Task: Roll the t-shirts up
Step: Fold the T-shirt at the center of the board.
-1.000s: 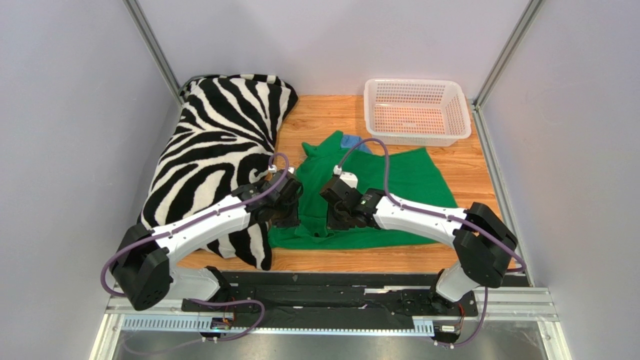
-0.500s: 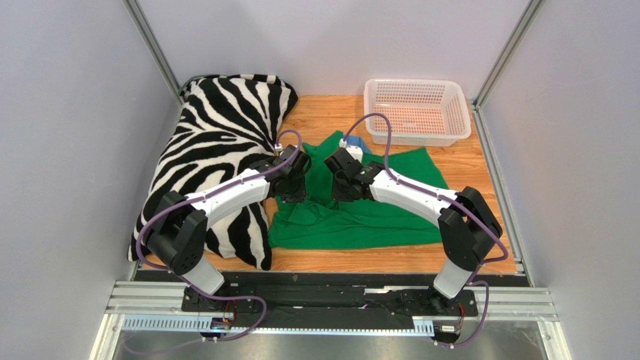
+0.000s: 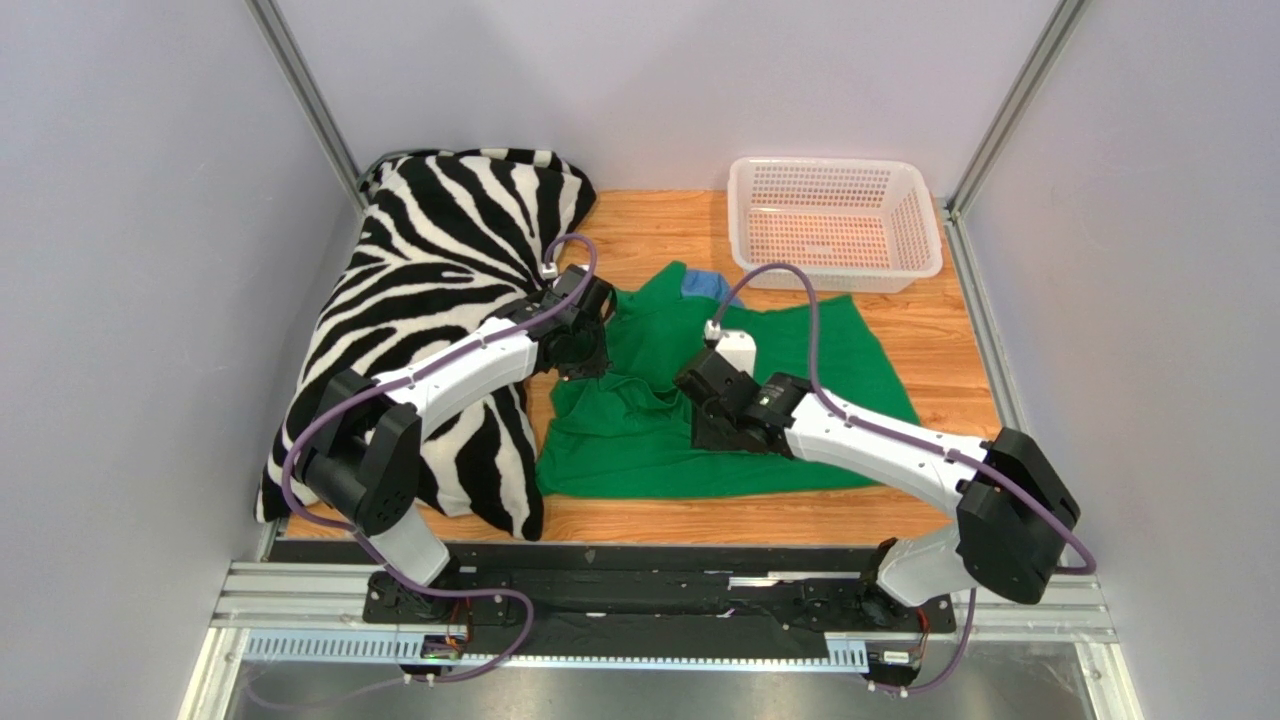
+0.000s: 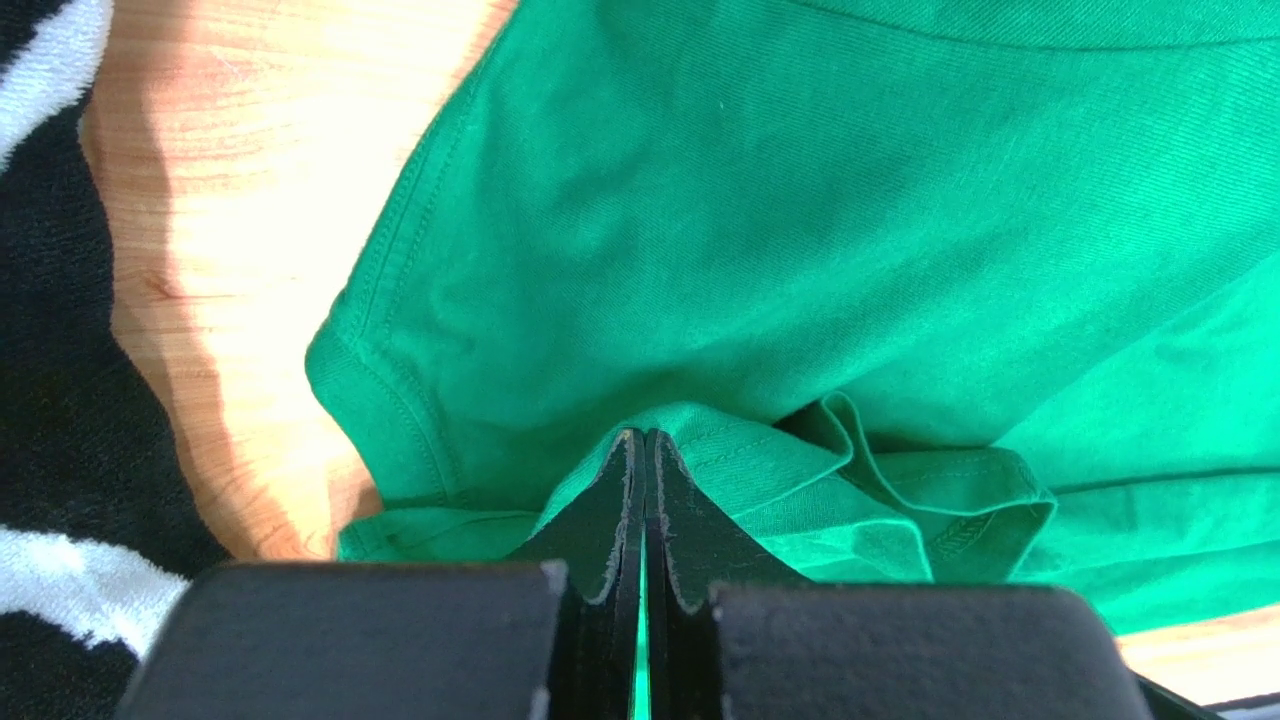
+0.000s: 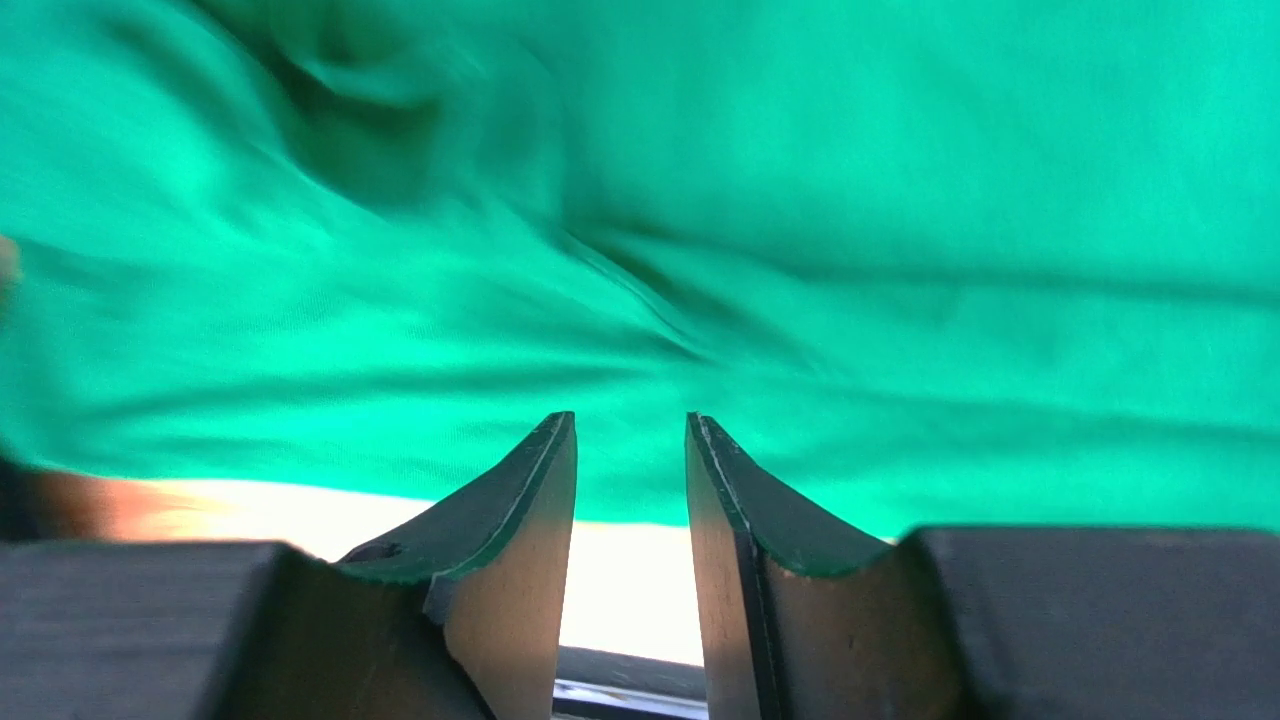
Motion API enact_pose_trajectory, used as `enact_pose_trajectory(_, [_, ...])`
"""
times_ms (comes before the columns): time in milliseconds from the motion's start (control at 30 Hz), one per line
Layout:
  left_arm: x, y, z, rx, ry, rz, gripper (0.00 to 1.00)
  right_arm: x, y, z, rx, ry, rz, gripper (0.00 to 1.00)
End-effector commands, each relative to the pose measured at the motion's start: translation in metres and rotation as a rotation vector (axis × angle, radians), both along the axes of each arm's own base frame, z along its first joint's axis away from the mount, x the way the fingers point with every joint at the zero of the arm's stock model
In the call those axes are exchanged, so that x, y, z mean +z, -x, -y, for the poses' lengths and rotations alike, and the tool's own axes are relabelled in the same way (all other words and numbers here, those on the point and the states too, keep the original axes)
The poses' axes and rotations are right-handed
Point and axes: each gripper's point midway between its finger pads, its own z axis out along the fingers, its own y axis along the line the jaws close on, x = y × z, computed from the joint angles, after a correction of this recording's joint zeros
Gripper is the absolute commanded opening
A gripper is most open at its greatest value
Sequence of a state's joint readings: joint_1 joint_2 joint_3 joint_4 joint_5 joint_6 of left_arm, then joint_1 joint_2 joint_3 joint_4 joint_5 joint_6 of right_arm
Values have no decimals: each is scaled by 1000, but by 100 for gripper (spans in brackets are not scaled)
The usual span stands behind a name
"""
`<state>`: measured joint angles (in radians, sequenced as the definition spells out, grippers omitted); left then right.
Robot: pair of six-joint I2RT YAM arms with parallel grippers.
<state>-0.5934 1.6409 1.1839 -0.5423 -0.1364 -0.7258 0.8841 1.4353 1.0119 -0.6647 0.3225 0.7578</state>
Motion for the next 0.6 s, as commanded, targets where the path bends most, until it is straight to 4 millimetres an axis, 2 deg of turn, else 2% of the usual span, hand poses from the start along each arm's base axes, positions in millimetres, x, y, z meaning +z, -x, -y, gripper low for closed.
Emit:
enact_pose_trajectory(0, [18,-12,1,-7,10,51,0,-19,13,34,-97,67,12,37])
enact_pose_trajectory(133, [25,-13,-5,-1,8,69,0,-22,17,54,-127,90,45,39])
enact_pose_trajectory(567, [36,-12,-6,-6,23,86,0,-38,8,67,-161,203,42,39])
